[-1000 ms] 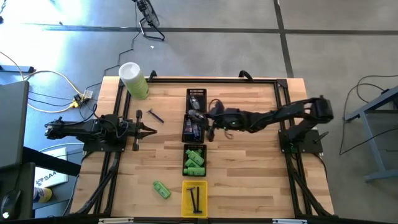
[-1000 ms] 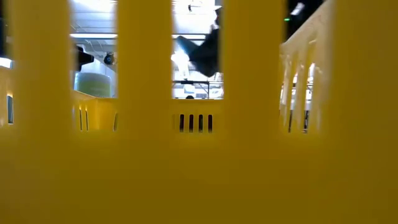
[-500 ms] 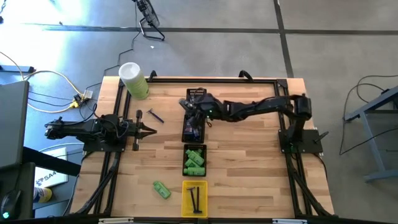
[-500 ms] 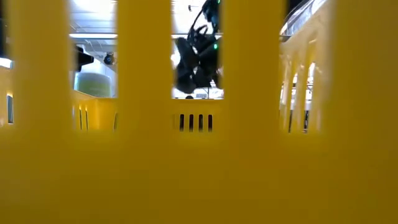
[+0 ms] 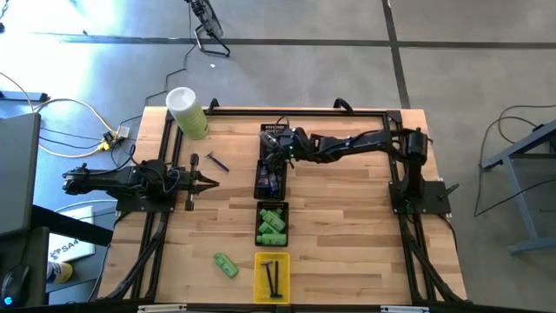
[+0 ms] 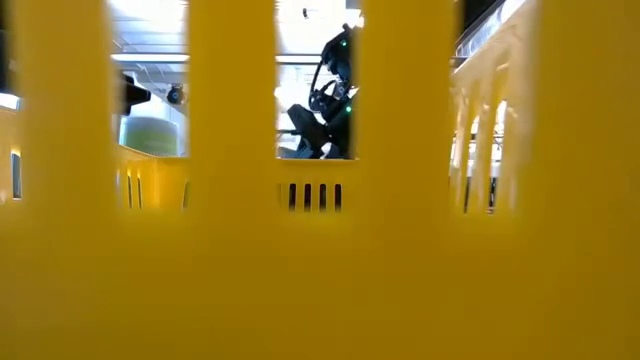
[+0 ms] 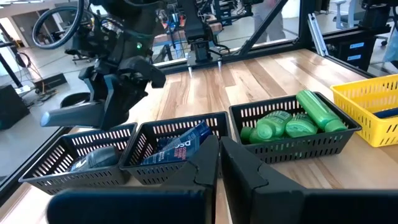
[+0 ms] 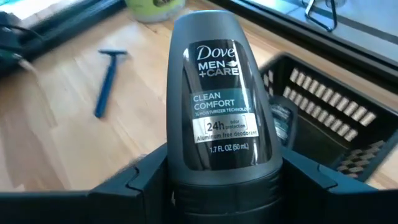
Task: Pick & Place Travel size toiletries
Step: Put the black deodorant bottle into the top black bin, then put the blue razor into the yellow bin
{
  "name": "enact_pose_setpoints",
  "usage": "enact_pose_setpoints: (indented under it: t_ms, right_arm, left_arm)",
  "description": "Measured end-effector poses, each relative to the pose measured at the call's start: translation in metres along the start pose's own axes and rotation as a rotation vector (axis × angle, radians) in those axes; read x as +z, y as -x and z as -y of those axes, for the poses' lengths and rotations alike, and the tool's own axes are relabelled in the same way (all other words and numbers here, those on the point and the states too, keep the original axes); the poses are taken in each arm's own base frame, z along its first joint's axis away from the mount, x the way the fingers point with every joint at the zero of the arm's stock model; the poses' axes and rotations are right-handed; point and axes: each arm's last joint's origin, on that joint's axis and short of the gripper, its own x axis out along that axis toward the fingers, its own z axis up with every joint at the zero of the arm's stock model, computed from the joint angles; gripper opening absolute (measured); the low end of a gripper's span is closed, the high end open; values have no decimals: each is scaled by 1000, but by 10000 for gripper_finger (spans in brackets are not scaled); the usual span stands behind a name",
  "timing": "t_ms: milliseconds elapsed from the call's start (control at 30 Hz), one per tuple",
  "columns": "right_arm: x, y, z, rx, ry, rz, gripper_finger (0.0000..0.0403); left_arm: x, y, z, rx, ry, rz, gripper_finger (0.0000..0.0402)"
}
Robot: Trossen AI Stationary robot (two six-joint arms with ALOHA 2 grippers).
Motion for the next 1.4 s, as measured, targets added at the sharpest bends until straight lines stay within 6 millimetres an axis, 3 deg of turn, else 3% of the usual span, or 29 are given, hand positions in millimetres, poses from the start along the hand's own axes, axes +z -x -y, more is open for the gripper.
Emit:
enact_pose_setpoints:
  t_ms: [233,567,733,1067,1400]
  right_arm:
    - [-1,0,-1,22,9,-9,222]
    - [0,0,-1,27,10,-9,266]
    - [13,15,-4,49,18,28,265]
    - [41,68,-19,105,171,107,205]
    - [43,117,-32,144,294,60,86]
  left_arm:
    - [0,0,0,0,0,0,15]
    - [0,0,0,0,0,0,15]
    - [0,0,0,0,0,0,15]
    - [0,0,0,0,2,-2,15]
    - [-1,0,0,-1,25,-7,15]
